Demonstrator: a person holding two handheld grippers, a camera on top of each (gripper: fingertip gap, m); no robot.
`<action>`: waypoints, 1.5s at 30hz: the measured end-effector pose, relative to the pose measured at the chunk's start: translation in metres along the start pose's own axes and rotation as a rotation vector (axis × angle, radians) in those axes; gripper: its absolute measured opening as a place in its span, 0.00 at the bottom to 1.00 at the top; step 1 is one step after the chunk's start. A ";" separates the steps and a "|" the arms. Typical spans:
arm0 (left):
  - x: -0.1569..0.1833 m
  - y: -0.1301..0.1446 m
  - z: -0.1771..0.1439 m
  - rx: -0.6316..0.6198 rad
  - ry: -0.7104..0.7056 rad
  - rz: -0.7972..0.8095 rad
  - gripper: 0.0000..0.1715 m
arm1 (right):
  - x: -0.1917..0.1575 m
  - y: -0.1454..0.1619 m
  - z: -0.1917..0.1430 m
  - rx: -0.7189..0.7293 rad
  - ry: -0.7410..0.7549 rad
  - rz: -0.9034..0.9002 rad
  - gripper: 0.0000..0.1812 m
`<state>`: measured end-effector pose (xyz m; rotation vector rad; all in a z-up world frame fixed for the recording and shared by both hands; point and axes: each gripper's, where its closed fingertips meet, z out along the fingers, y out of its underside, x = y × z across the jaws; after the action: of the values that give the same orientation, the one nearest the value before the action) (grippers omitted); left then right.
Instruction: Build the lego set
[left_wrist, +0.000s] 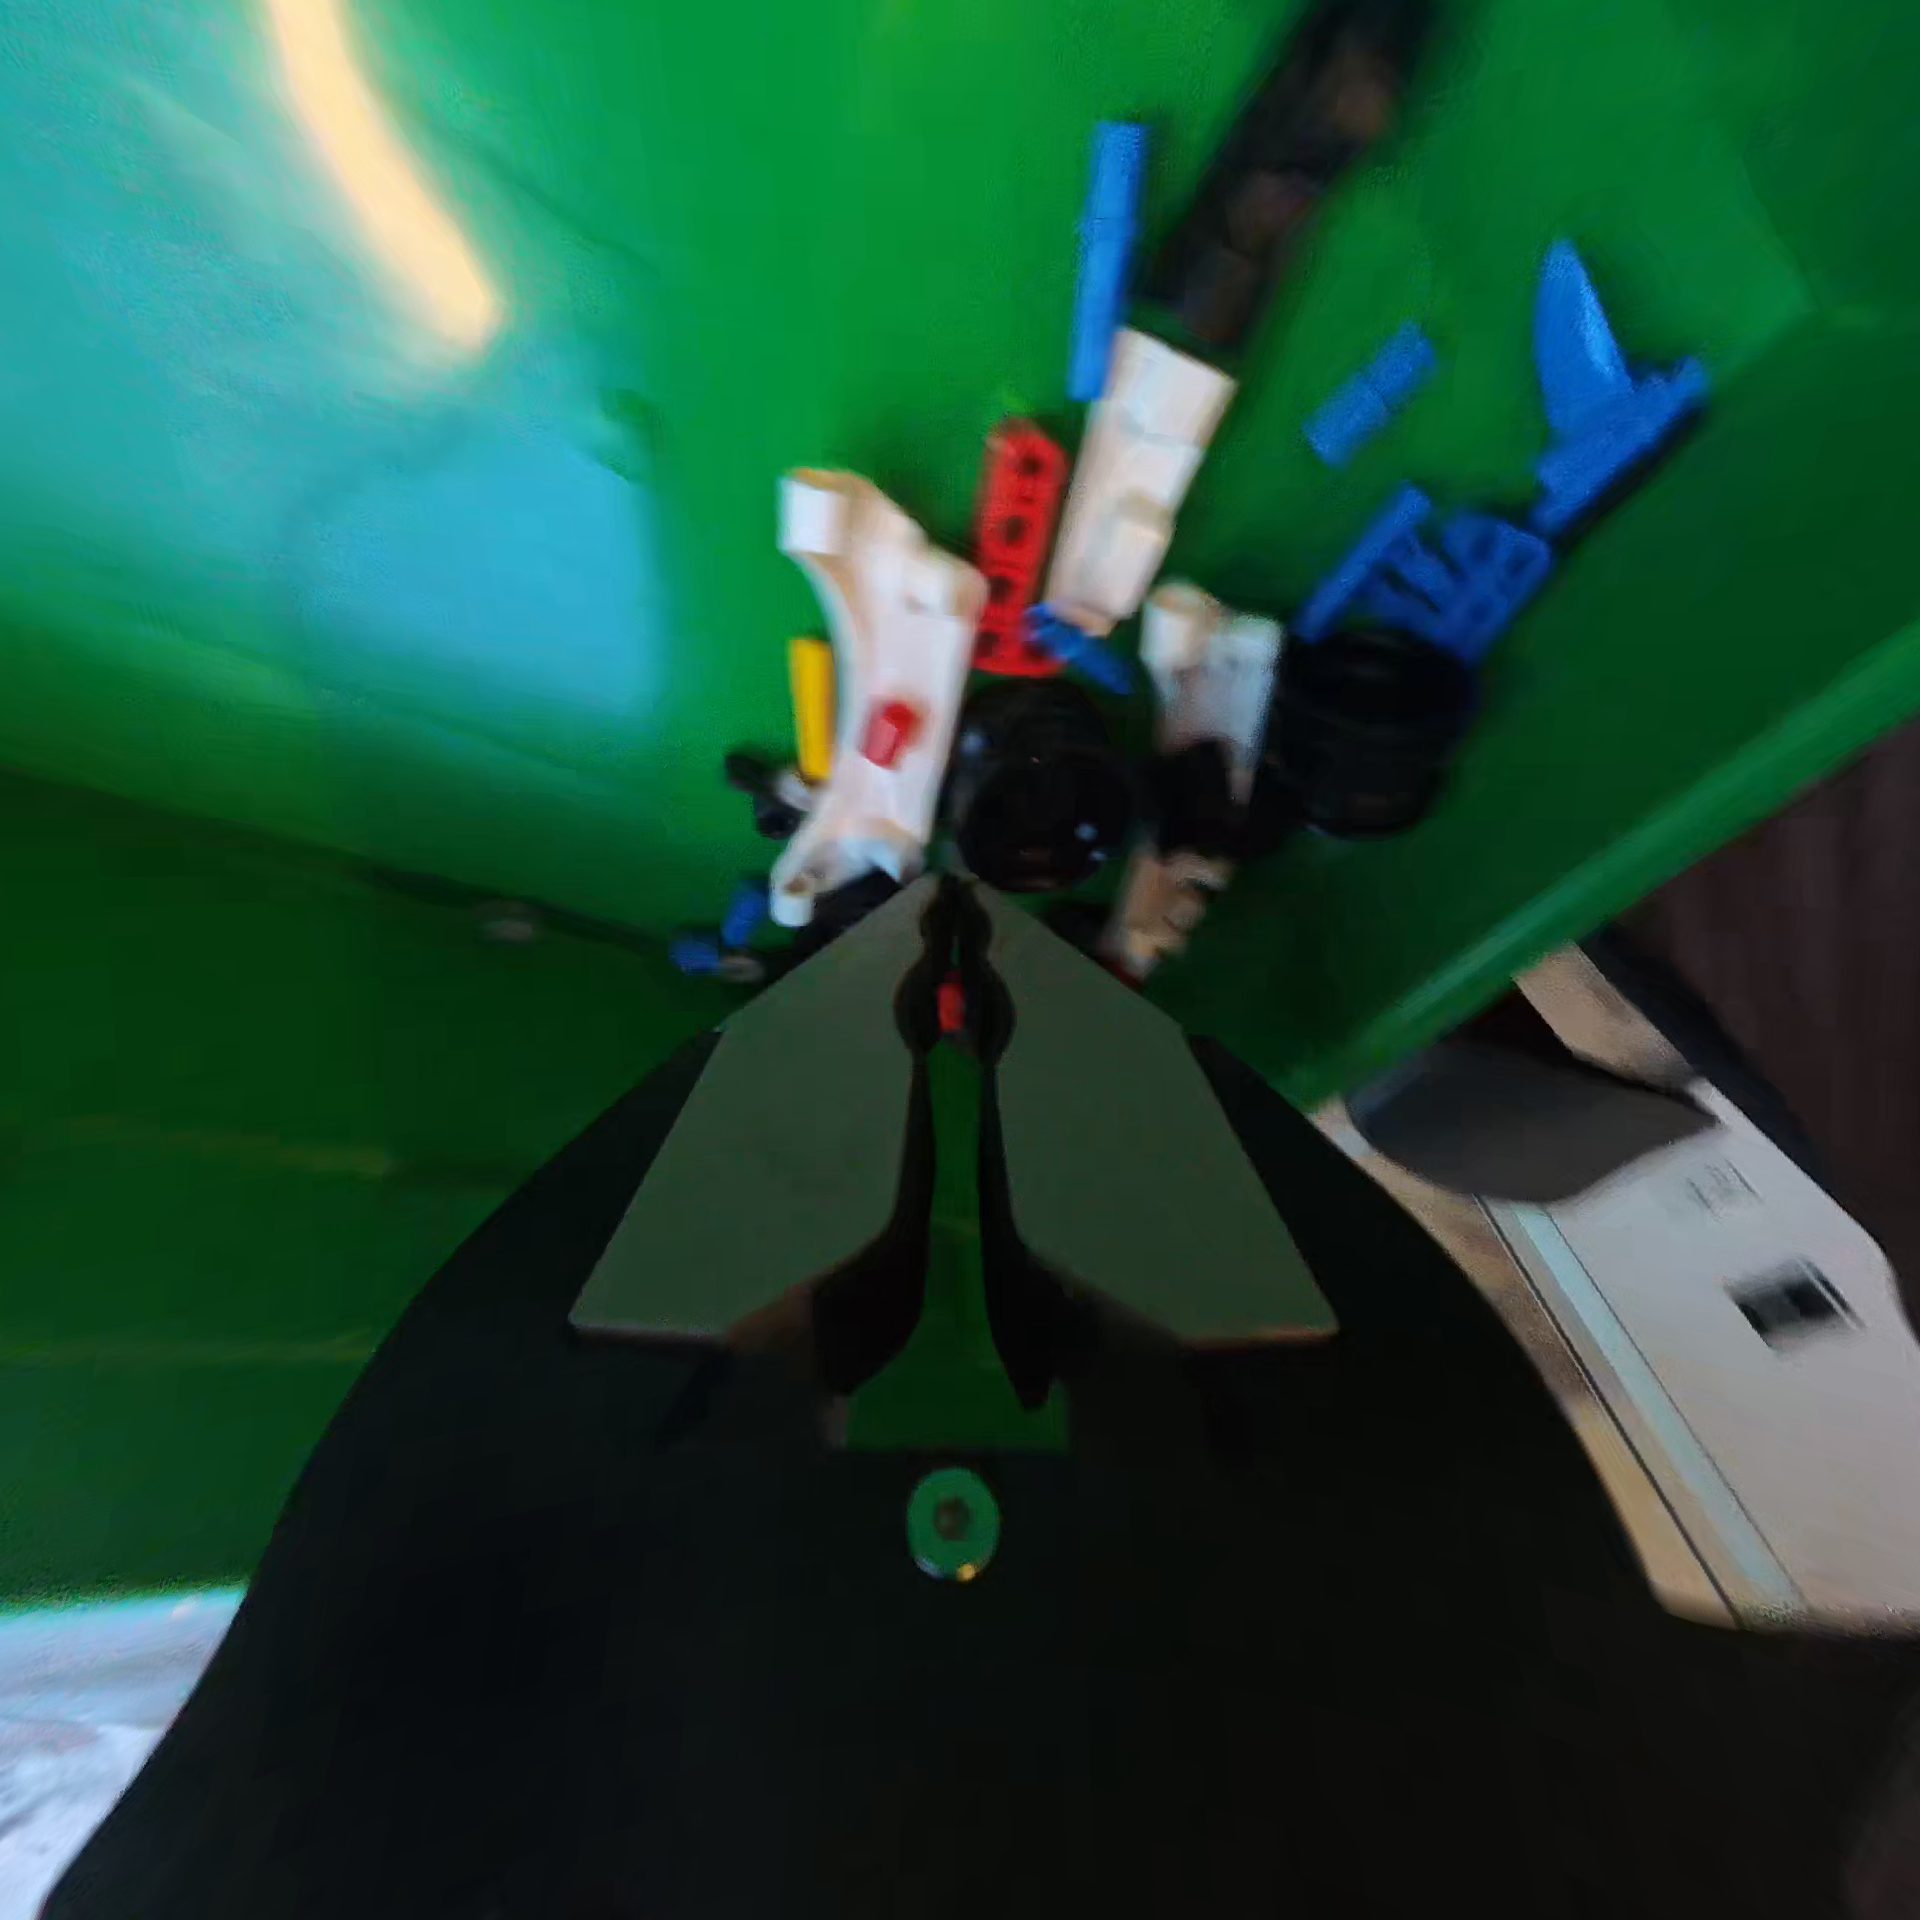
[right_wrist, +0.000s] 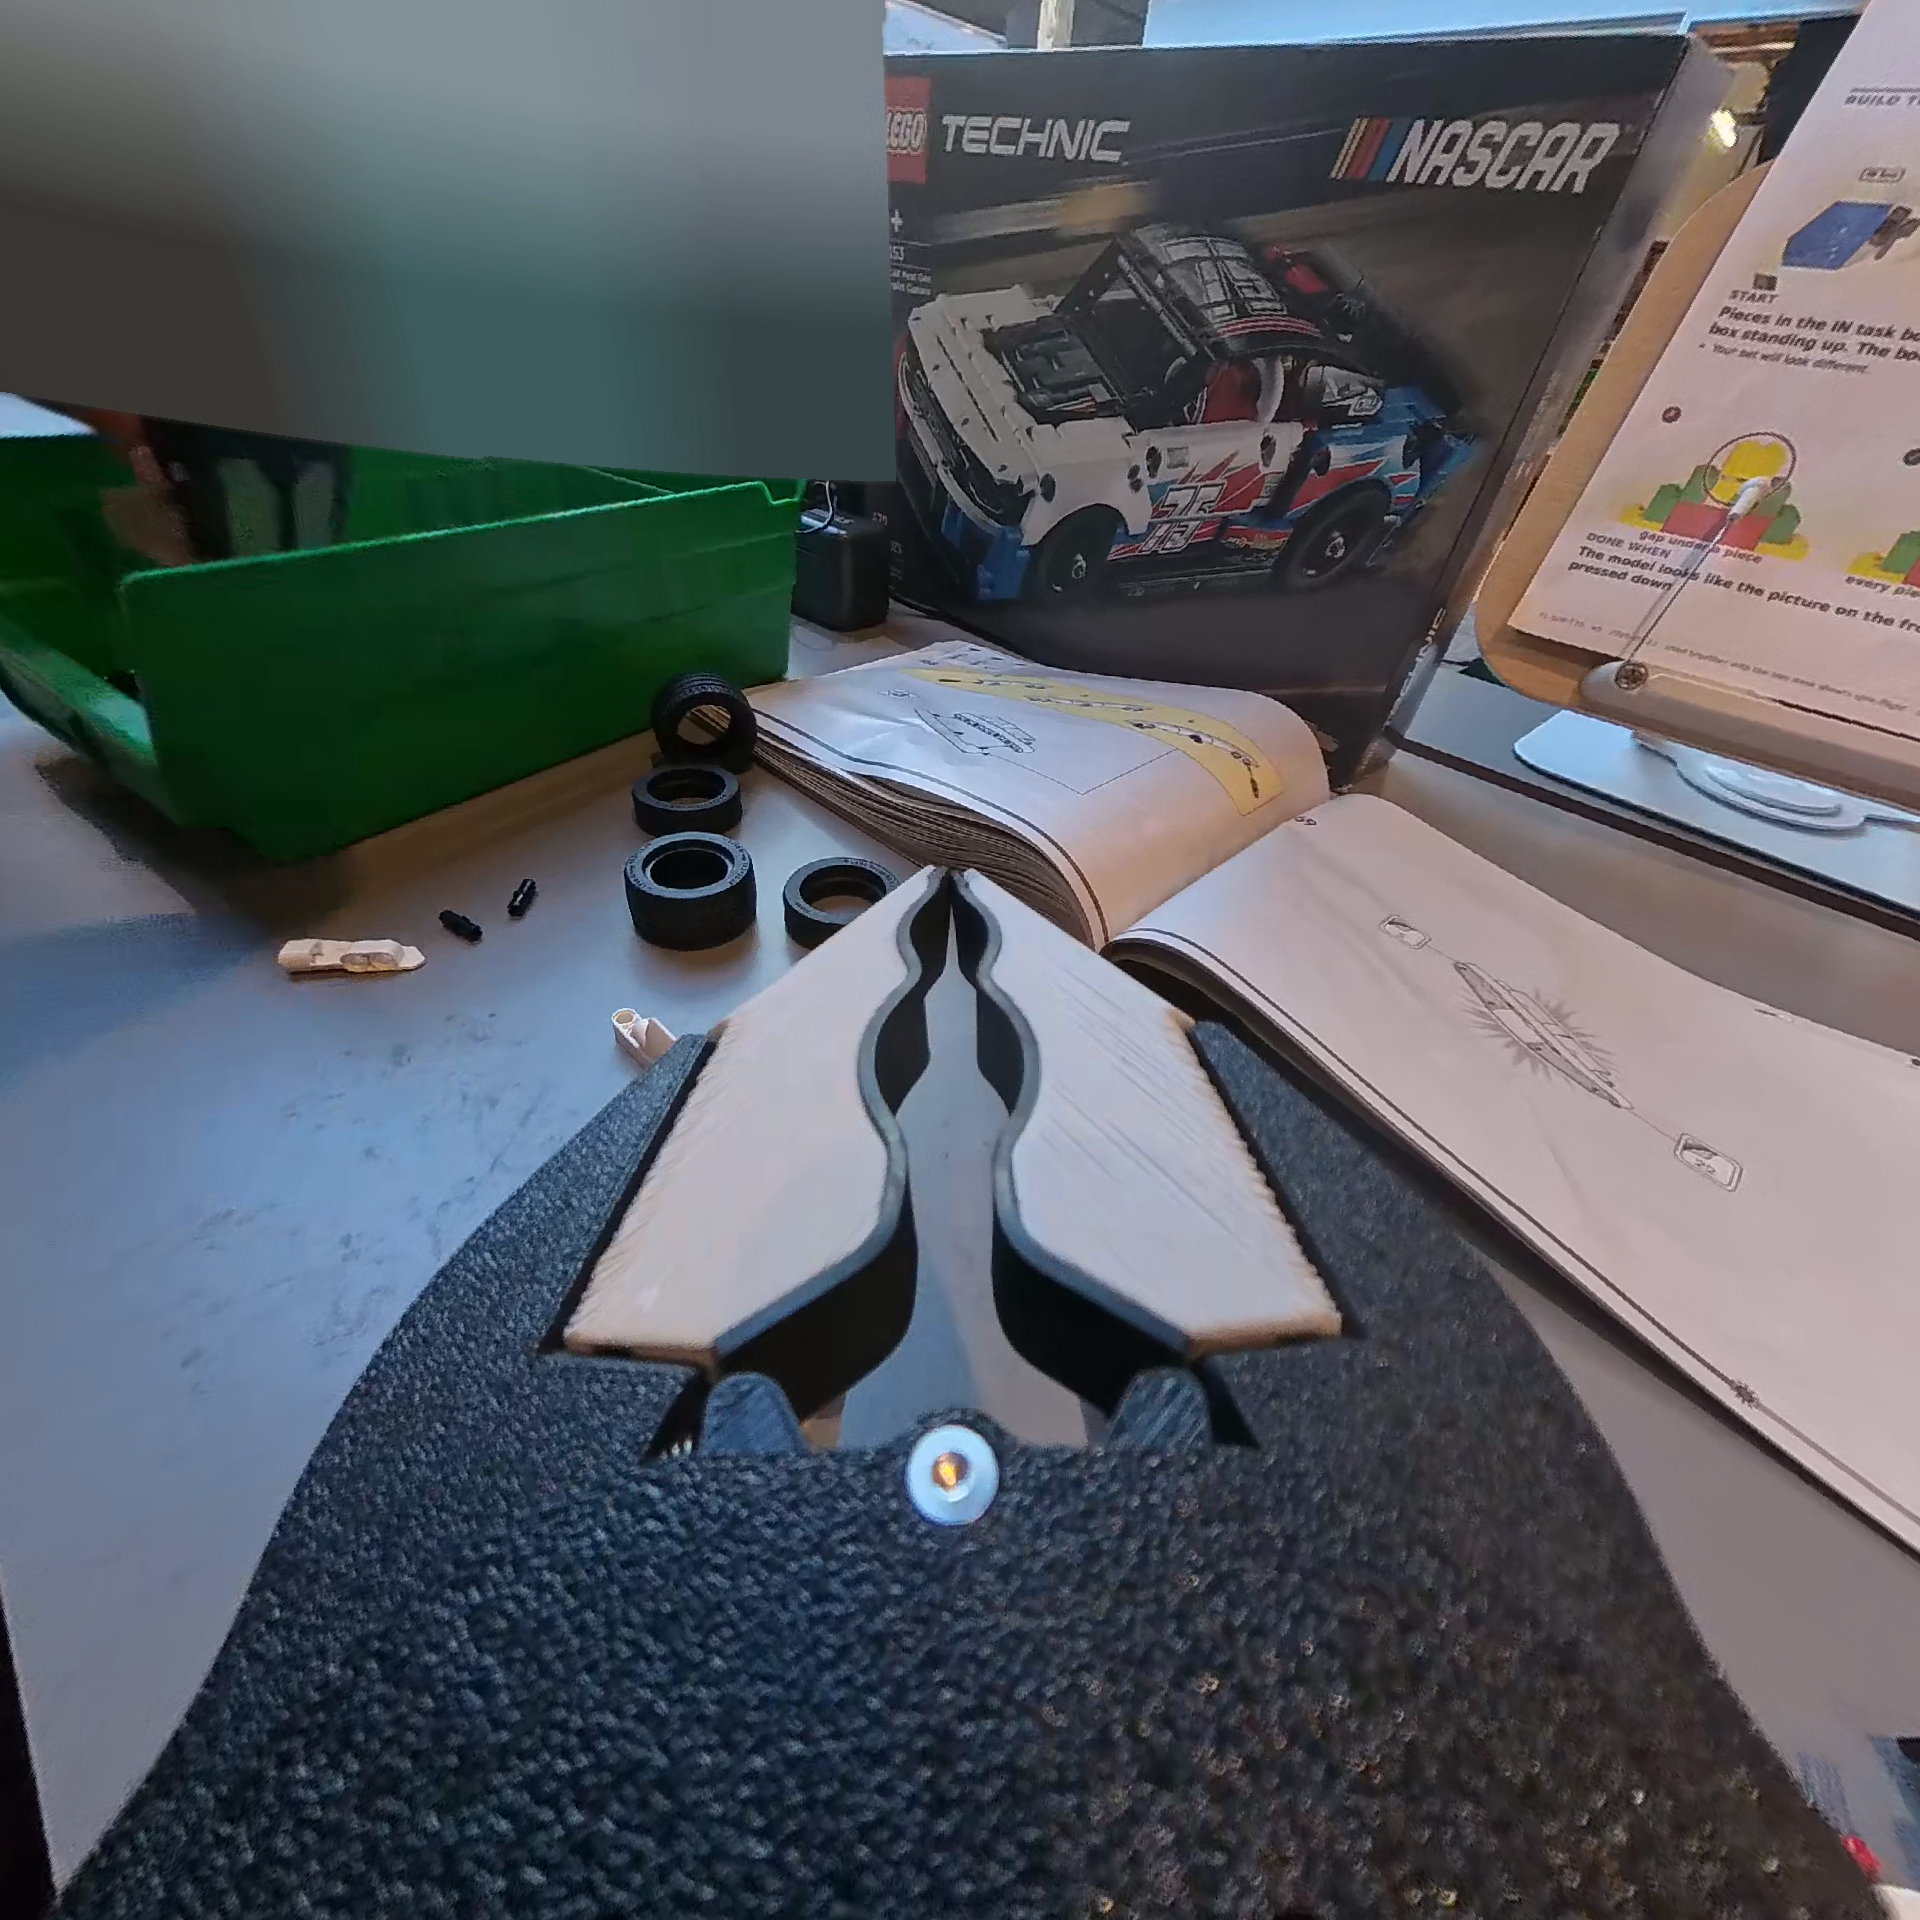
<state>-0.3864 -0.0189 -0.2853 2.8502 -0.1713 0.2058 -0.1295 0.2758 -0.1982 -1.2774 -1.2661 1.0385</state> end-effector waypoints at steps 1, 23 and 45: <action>-0.005 -0.012 -0.007 0.063 -0.007 0.004 0.00 | 0.000 0.000 0.000 -0.001 -0.001 -0.001 0.00; -0.022 0.015 -0.034 -0.014 -0.150 -0.088 0.00 | -0.004 -0.007 -0.007 0.053 -0.053 0.057 0.00; -0.017 0.037 0.010 -0.154 -0.395 0.072 0.04 | -0.010 -0.010 -0.013 0.078 -0.109 0.109 0.00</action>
<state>-0.4073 -0.0553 -0.2873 2.7000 -0.3518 -0.3454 -0.1186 0.2644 -0.1874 -1.2554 -1.2357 1.2383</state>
